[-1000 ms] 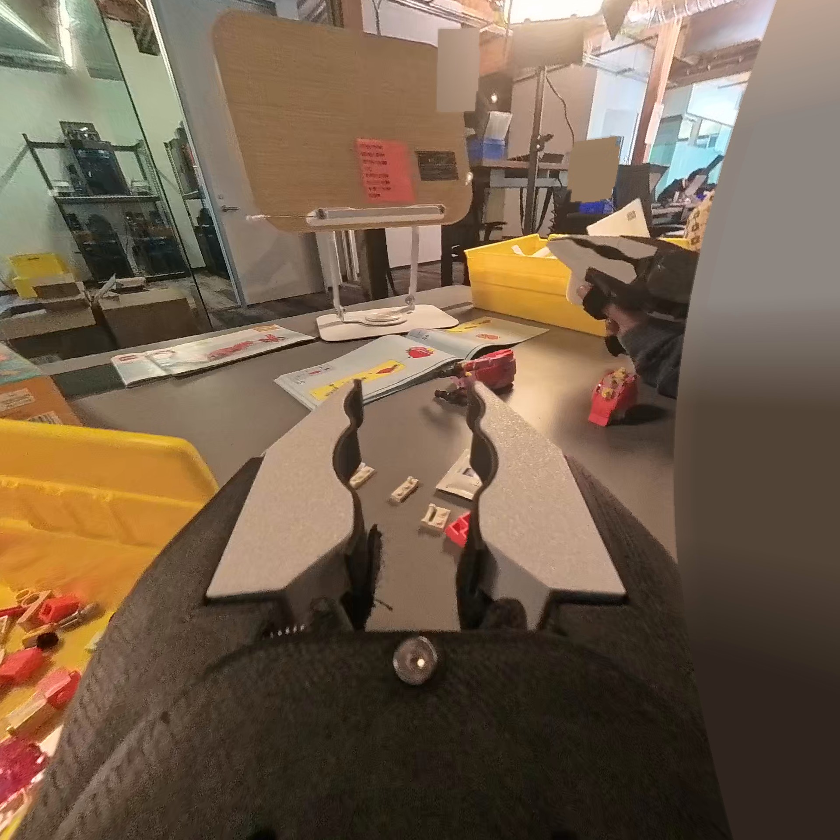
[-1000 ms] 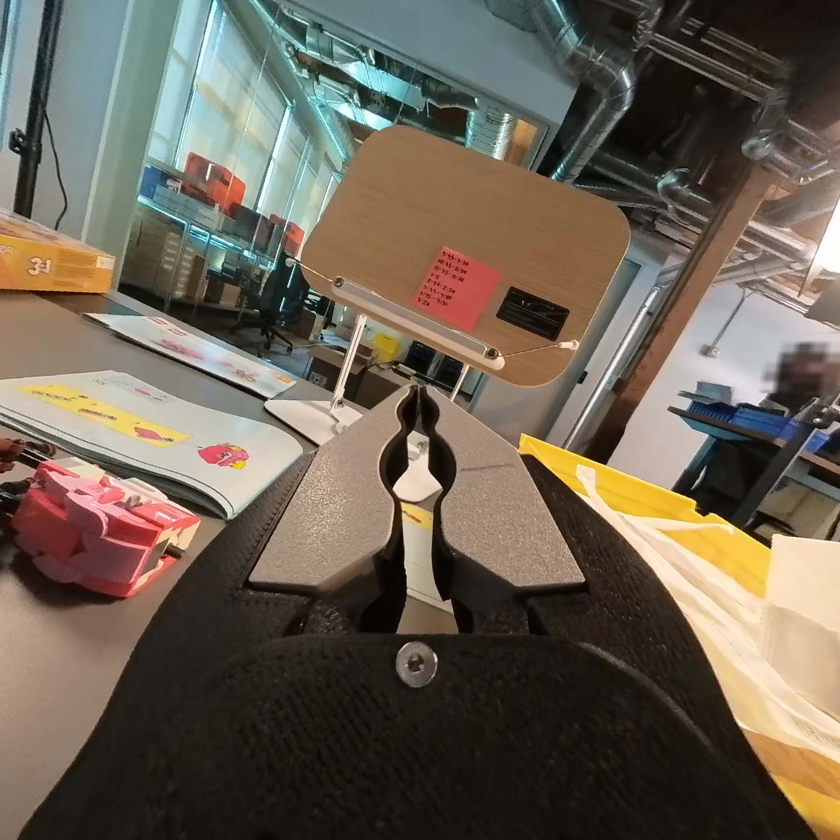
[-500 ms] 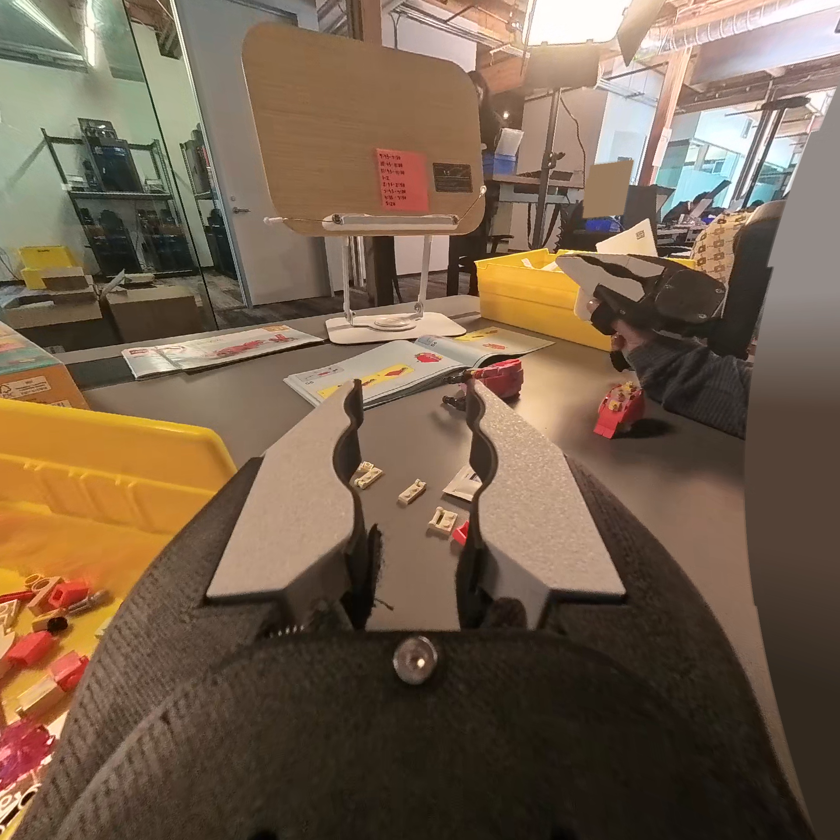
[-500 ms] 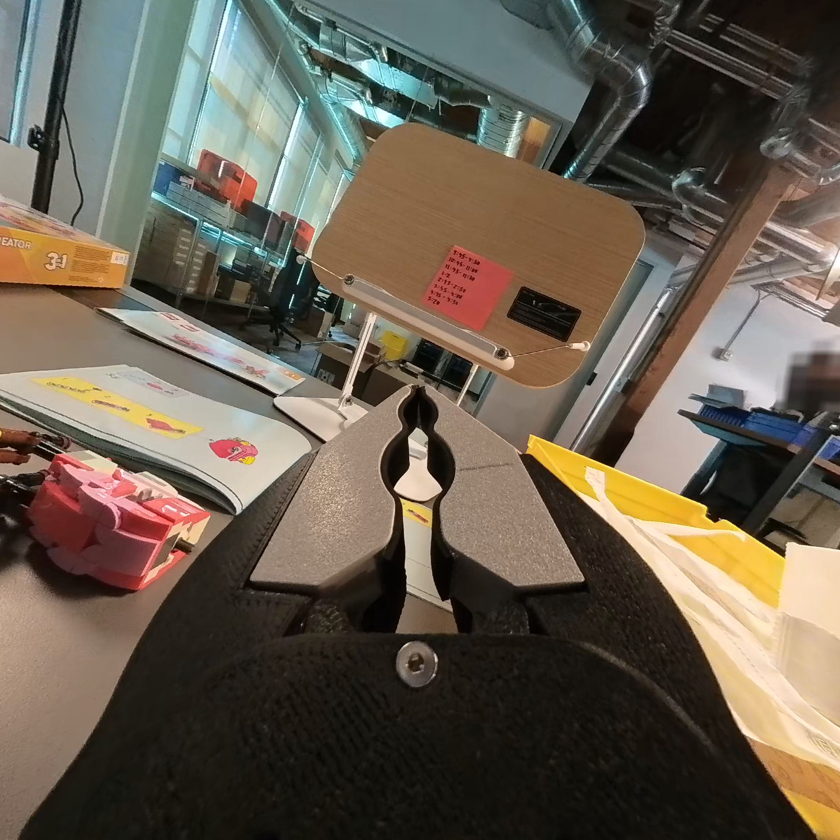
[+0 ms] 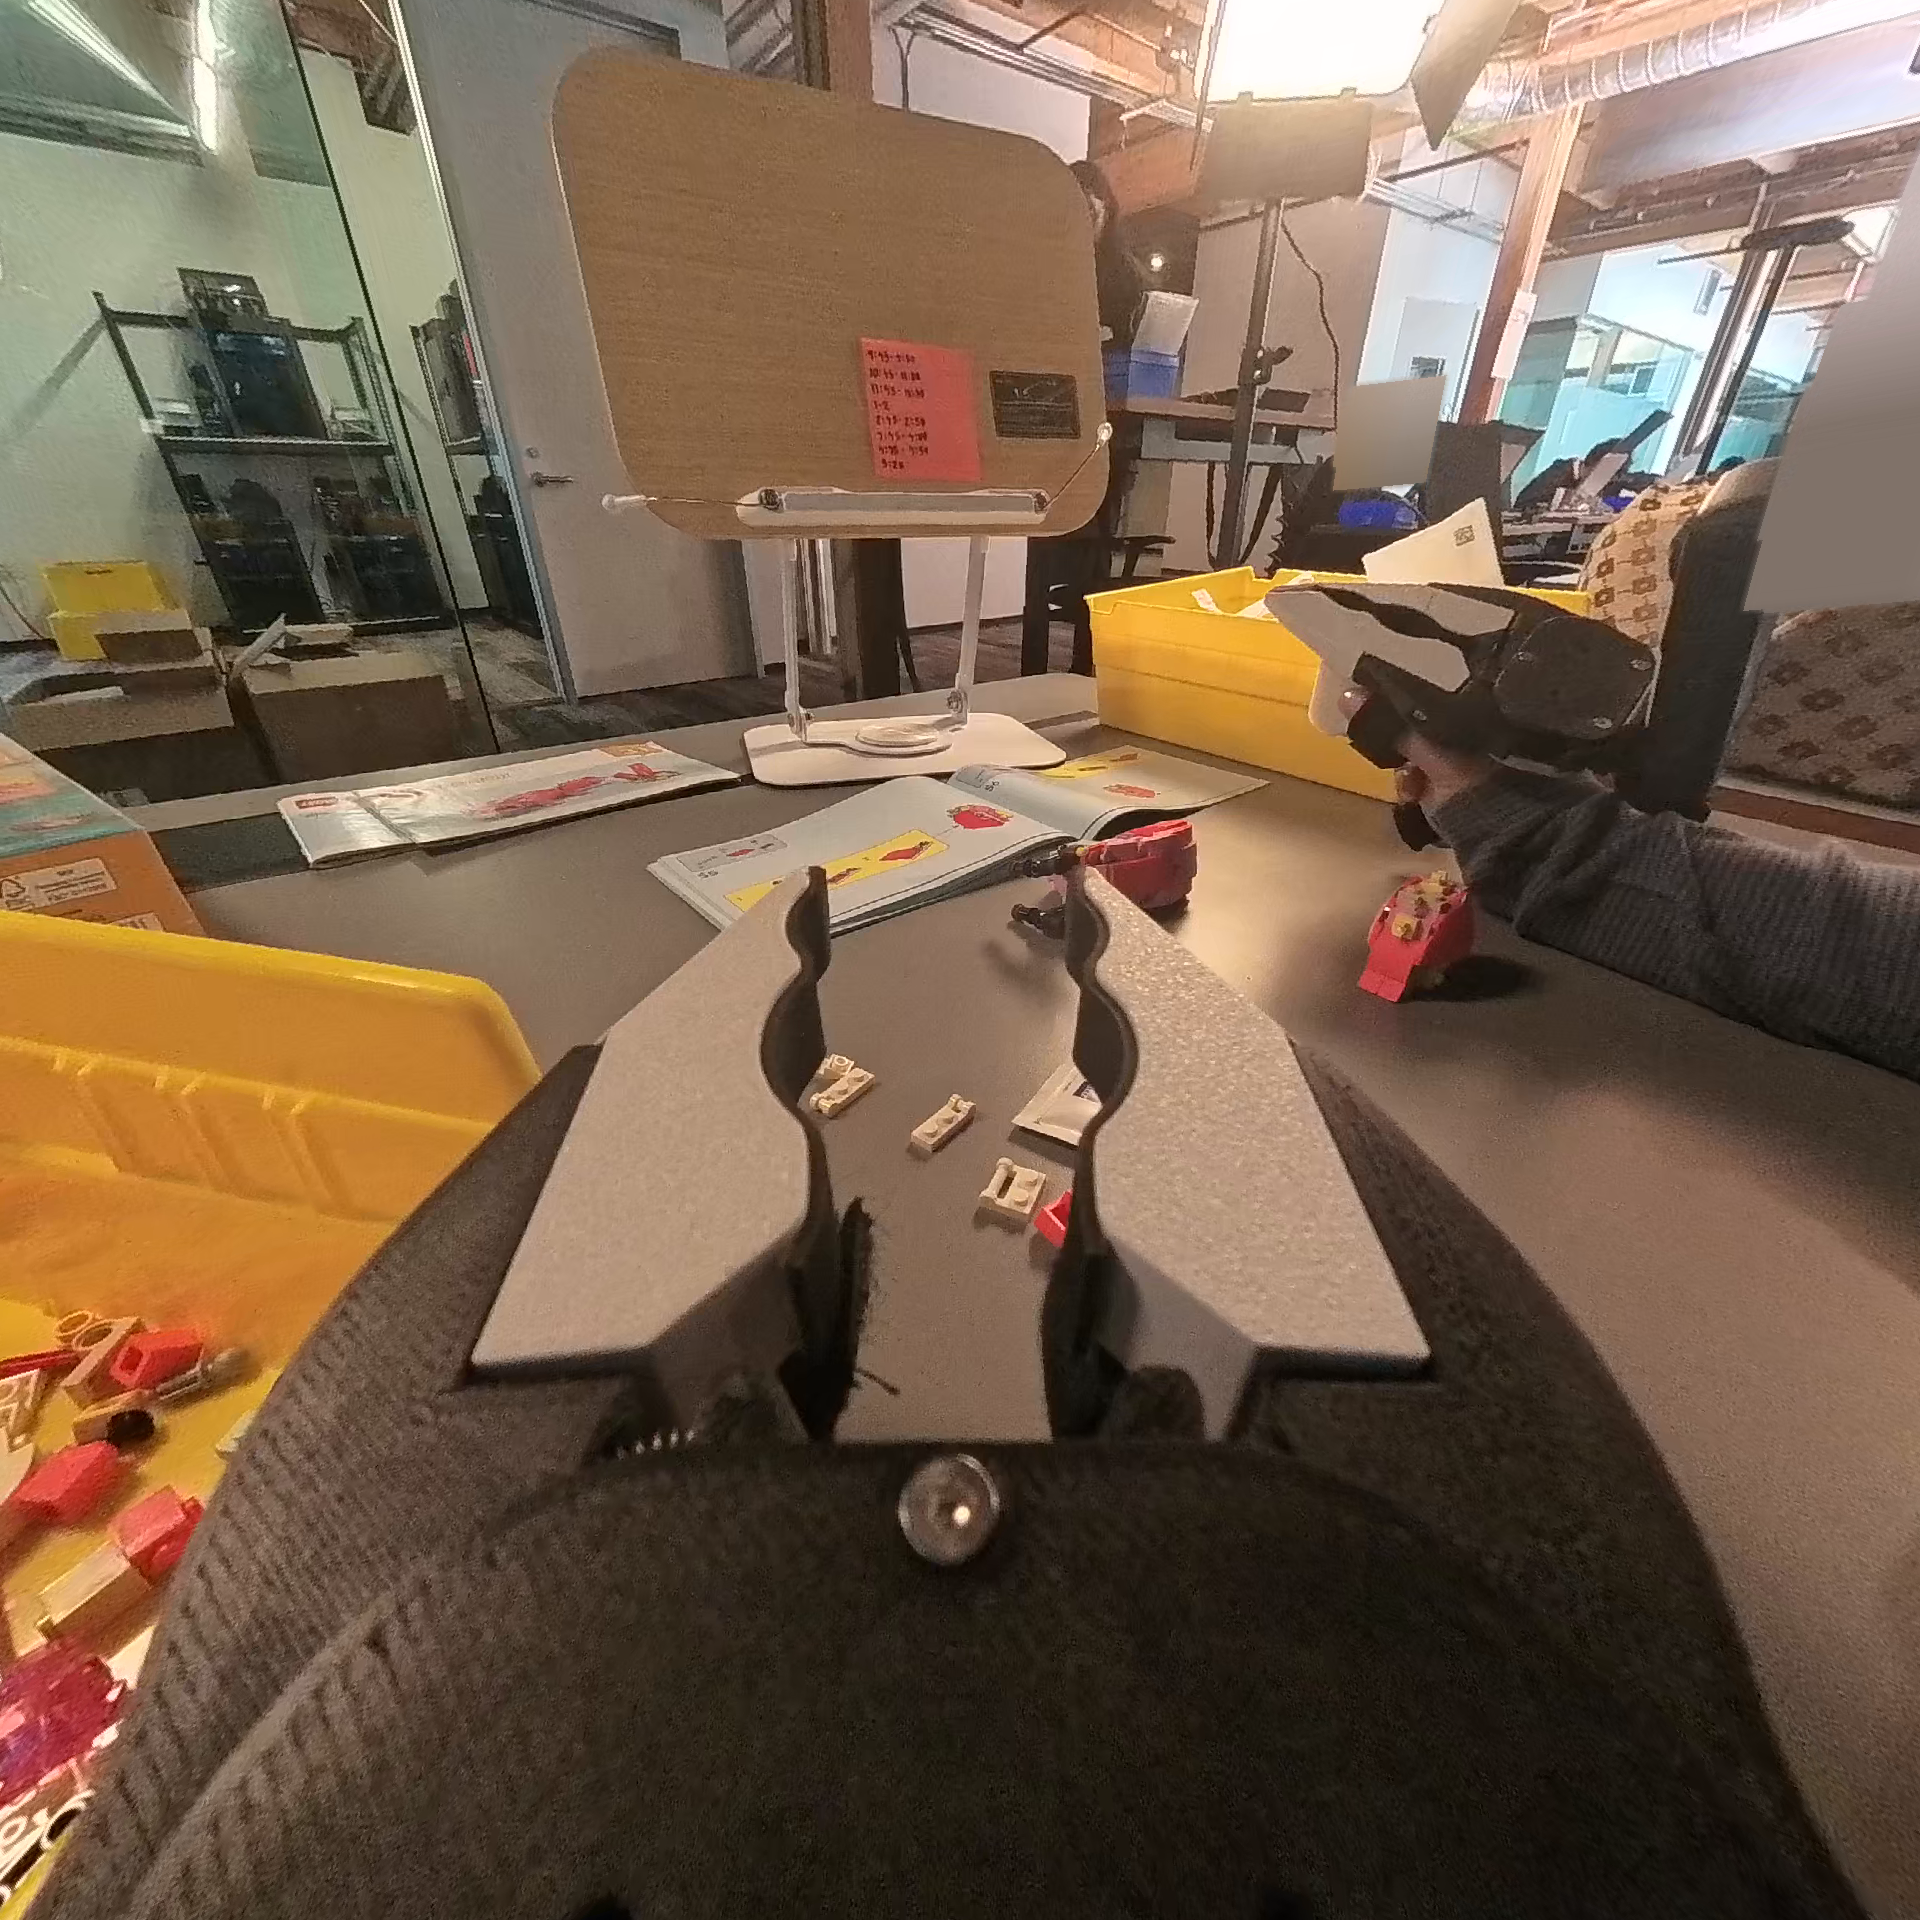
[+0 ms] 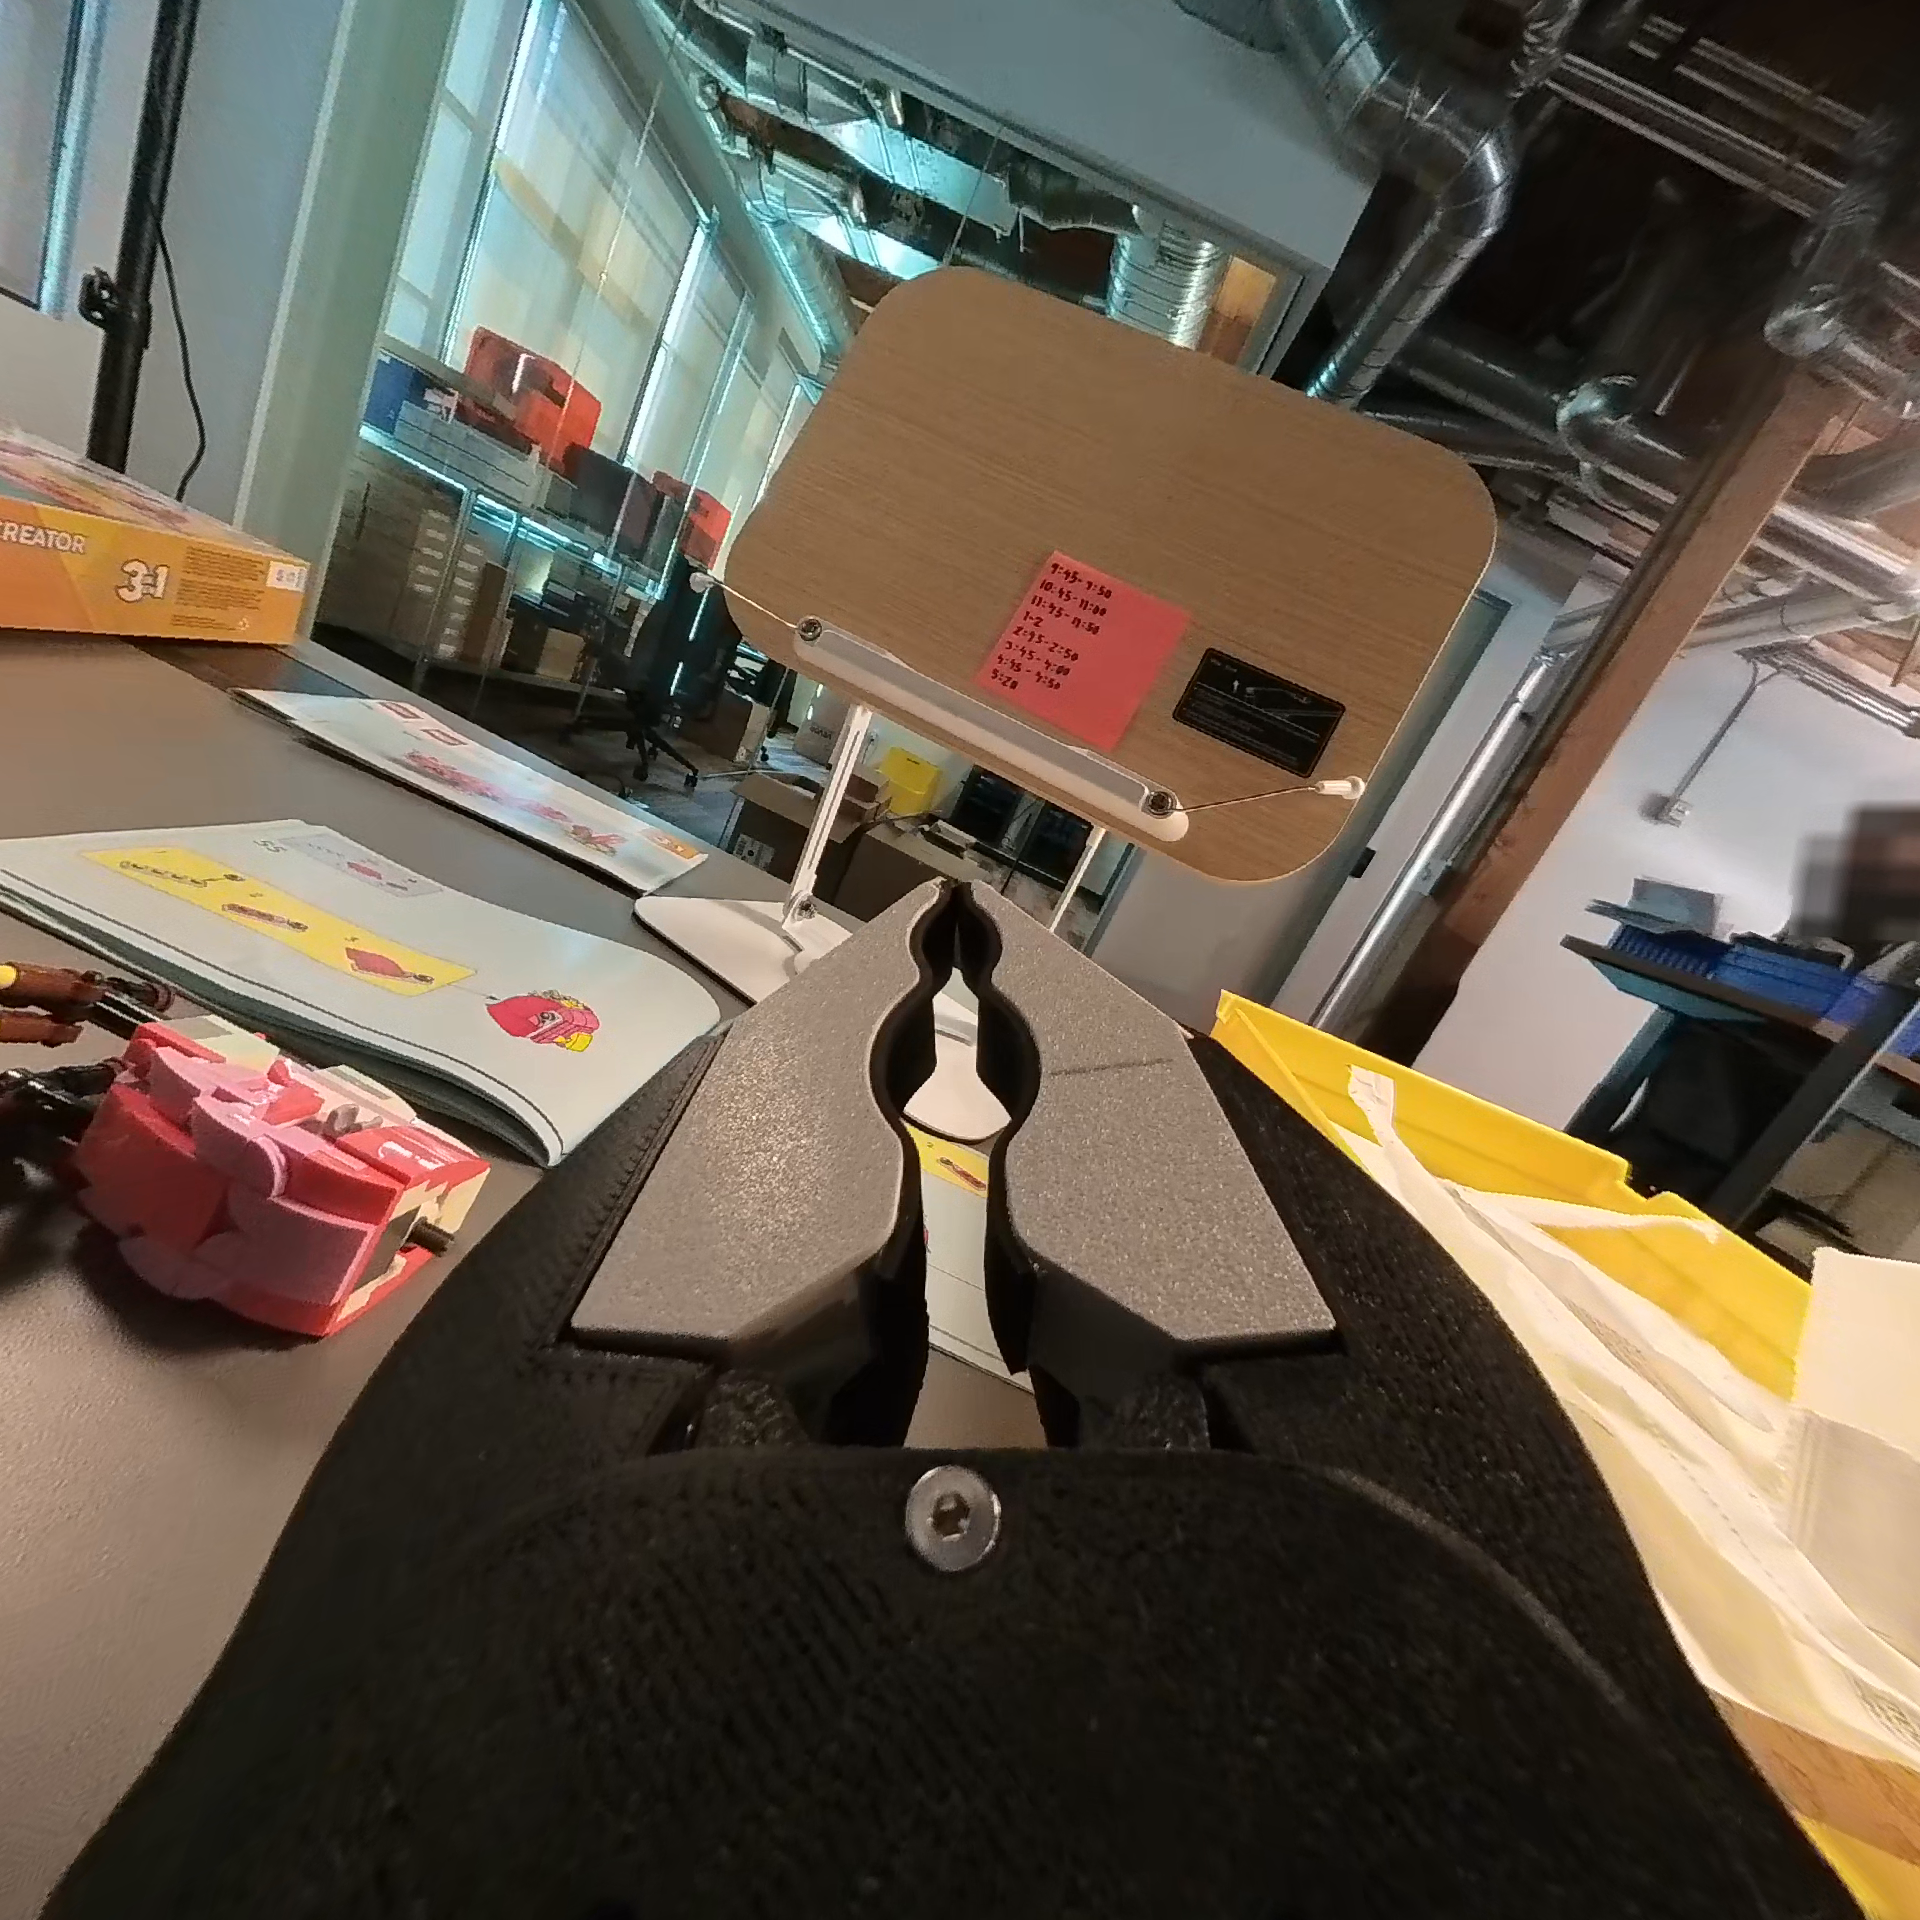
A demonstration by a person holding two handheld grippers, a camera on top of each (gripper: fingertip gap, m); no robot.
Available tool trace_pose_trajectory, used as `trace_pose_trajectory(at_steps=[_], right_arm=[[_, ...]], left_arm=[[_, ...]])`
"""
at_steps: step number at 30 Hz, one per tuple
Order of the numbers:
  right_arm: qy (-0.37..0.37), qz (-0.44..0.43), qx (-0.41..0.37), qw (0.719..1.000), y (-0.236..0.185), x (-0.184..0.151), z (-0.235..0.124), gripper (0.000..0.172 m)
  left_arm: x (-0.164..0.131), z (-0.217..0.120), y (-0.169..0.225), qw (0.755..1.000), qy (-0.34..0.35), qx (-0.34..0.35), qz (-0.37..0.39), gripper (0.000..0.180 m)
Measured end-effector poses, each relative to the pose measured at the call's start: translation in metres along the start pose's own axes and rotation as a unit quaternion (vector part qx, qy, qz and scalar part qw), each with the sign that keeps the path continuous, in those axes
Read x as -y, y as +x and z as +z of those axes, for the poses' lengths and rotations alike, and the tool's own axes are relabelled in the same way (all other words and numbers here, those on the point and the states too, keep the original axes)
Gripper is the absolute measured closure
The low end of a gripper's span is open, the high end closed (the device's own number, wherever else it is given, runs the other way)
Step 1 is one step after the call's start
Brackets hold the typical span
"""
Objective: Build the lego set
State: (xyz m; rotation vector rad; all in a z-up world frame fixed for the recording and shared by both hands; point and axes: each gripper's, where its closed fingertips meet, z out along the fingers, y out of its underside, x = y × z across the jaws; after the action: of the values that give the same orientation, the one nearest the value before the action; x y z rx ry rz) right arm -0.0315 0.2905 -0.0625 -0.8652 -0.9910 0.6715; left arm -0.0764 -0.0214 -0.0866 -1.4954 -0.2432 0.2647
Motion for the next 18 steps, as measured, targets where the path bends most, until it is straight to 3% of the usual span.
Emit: trace_pose_trajectory(at_steps=[18], right_arm=[[-0.002, -0.001, 0.003, 1.0, -0.0015, -0.0009, 0.0008, 0.172]], left_arm=[[0.0007, -0.0007, -0.0007, 1.0, 0.002, 0.001, -0.001, 0.136]])
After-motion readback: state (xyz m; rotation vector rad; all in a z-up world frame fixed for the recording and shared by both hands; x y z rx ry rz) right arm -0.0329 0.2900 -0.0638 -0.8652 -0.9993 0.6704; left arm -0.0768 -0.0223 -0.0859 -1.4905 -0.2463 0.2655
